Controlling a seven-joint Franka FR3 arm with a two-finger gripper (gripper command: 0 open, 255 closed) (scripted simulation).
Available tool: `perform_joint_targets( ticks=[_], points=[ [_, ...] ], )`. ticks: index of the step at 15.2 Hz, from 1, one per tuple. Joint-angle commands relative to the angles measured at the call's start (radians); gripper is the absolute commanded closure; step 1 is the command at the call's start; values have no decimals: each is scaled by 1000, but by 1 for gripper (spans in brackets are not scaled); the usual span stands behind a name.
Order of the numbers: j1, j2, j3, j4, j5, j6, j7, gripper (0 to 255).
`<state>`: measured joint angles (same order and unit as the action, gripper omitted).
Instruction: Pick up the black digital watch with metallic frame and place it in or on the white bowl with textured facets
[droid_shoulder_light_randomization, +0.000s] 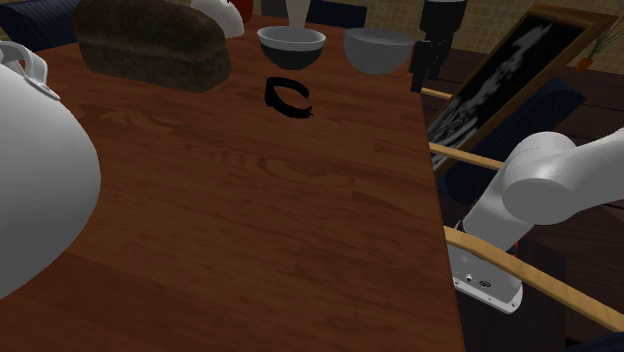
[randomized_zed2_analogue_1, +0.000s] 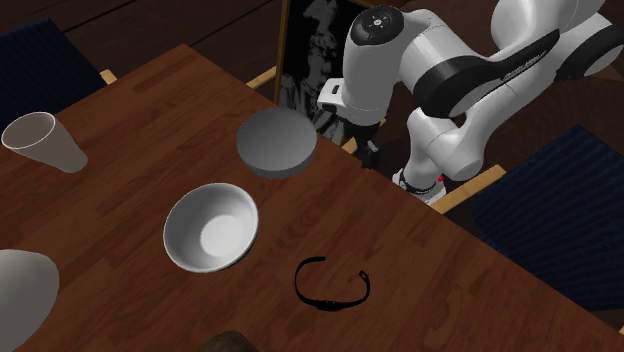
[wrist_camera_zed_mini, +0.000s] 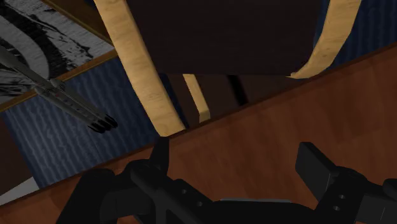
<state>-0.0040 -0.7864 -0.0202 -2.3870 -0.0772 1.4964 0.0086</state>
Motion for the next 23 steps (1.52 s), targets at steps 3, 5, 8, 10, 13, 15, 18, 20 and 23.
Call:
perform_joint_targets(
  ticks=[3,5,8,10,13,15,18,20,23],
  points=[
    [10,54,20,30,43,25,42,0],
    [18,110,38,65,84,49,83,0],
    [30,196,64,124,139,83,139,0],
    [37,254,79,169,173,104,175,0],
    [47,343,100,243,218,133,227,0],
    [53,404,112,298,245,149,259,0],
    [61,496,129,388,281,169,308,0],
    [67,559,139,453,302,180,339,0],
    [72,606,147,492,317,199,362,0]
  ],
)
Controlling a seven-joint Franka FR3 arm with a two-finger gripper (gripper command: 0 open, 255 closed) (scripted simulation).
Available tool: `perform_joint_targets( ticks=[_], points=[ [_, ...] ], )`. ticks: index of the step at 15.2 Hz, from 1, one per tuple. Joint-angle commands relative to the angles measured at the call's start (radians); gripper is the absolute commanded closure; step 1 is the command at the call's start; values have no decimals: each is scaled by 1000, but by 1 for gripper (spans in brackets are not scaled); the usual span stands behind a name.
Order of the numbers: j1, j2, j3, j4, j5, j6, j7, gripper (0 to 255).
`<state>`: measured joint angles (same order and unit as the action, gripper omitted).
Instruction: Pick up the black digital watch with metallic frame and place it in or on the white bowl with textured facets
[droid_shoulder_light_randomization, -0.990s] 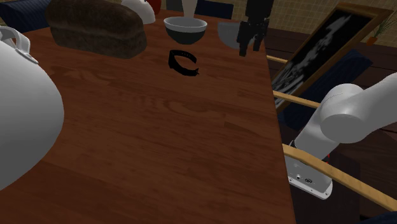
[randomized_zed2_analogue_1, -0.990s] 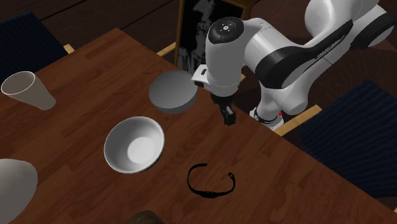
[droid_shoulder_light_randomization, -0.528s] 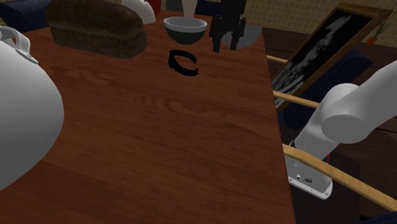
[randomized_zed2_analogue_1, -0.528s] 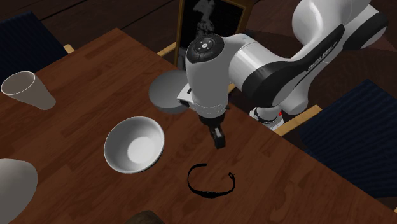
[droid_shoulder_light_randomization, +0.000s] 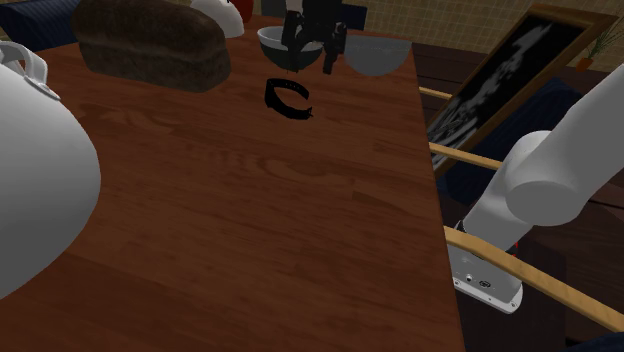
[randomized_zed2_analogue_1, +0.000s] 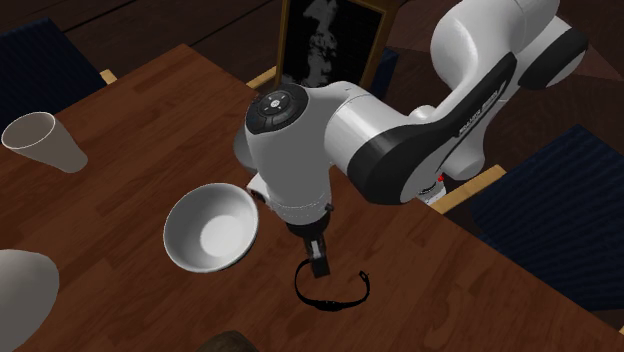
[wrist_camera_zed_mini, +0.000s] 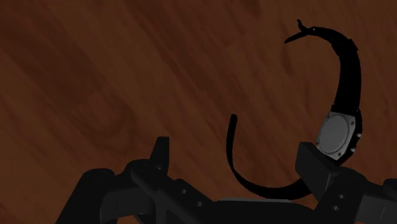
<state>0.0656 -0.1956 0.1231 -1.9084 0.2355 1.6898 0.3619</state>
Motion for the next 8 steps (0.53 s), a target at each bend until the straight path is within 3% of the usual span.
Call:
perform_joint_targets(
  ticks=[1,8],
  points=[
    [3,14,5,-1,5,19,8,0],
    [10,11,15,-77,11,93,5,0]
  ],
)
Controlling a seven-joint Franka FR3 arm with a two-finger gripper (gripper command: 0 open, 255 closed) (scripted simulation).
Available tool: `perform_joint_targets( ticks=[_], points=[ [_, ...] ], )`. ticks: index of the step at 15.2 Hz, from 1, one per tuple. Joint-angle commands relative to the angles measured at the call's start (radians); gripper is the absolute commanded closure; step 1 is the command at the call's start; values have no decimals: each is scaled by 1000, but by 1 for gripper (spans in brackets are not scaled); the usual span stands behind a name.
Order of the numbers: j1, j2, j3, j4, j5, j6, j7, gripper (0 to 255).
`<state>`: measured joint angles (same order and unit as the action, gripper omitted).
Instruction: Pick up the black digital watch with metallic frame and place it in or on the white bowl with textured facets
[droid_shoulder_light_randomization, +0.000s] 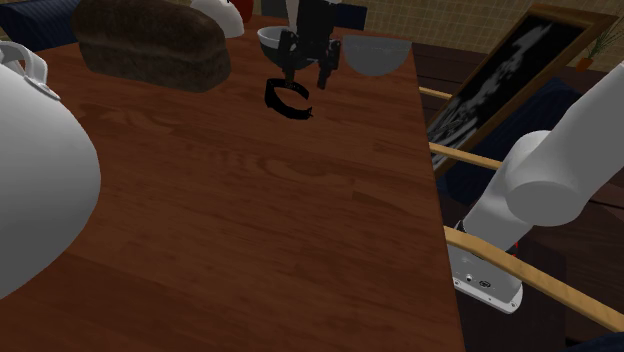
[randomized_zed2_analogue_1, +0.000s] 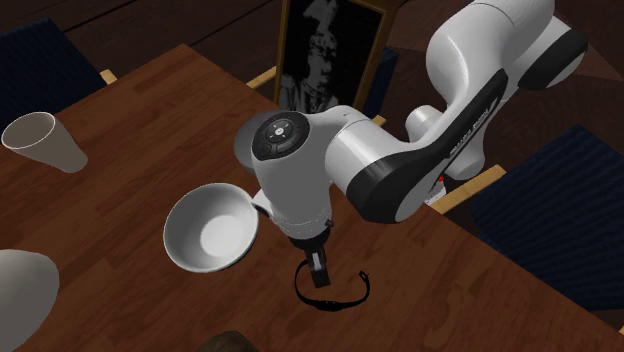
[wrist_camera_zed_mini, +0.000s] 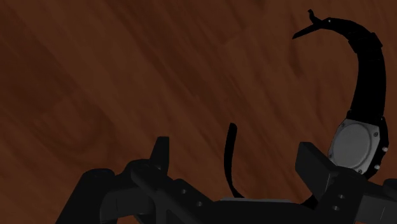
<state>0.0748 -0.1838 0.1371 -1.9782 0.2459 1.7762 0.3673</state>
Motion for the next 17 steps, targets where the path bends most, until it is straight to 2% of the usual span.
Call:
perform_joint_targets(
  ticks=[1,6,7,17],
  points=[
    [1,0,1,-7,1,7,0,0],
    [1,0,1,-7,1,7,0,0],
    [1,0,1,-7,1,7,0,255],
    [0,-1,0,6,0,-6,2,255]
  ],
)
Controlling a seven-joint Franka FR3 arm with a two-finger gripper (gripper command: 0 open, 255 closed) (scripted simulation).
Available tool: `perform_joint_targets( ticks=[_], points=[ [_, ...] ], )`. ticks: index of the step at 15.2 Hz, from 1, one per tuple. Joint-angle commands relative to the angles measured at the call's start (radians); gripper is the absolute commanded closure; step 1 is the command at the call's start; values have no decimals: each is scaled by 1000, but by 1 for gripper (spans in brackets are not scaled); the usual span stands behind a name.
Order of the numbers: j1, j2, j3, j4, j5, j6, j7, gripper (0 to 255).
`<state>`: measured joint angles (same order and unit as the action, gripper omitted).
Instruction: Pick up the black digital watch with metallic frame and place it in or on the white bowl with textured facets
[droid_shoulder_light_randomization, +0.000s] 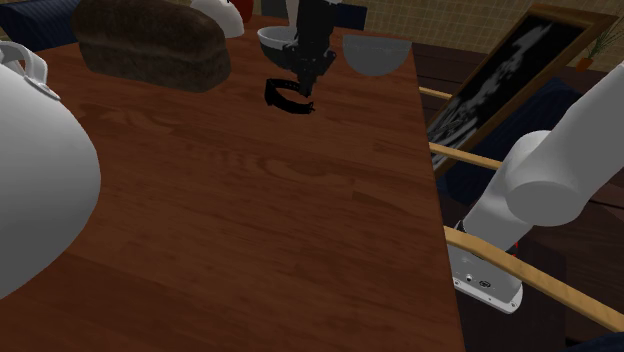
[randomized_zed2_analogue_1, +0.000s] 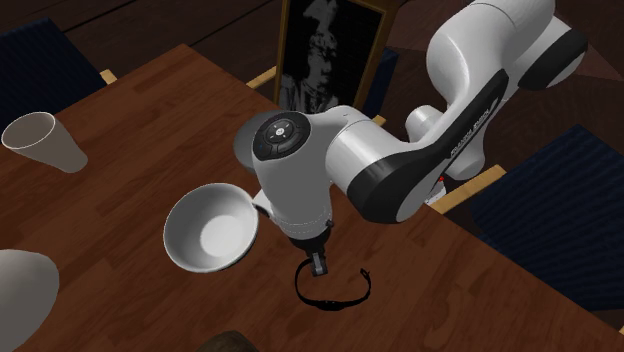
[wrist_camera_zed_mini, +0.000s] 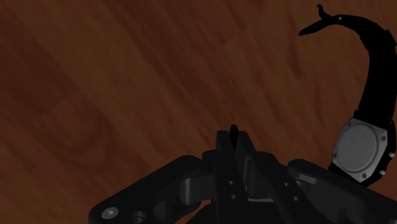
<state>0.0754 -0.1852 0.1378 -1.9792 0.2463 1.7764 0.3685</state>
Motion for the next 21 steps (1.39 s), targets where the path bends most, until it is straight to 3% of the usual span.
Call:
perform_joint_targets(
  ticks=[1,21],
  points=[
    [0,1,-1,20,-1,-19,4,255],
    [-4,48,-8,341,-12,-287,59,255]
  ],
)
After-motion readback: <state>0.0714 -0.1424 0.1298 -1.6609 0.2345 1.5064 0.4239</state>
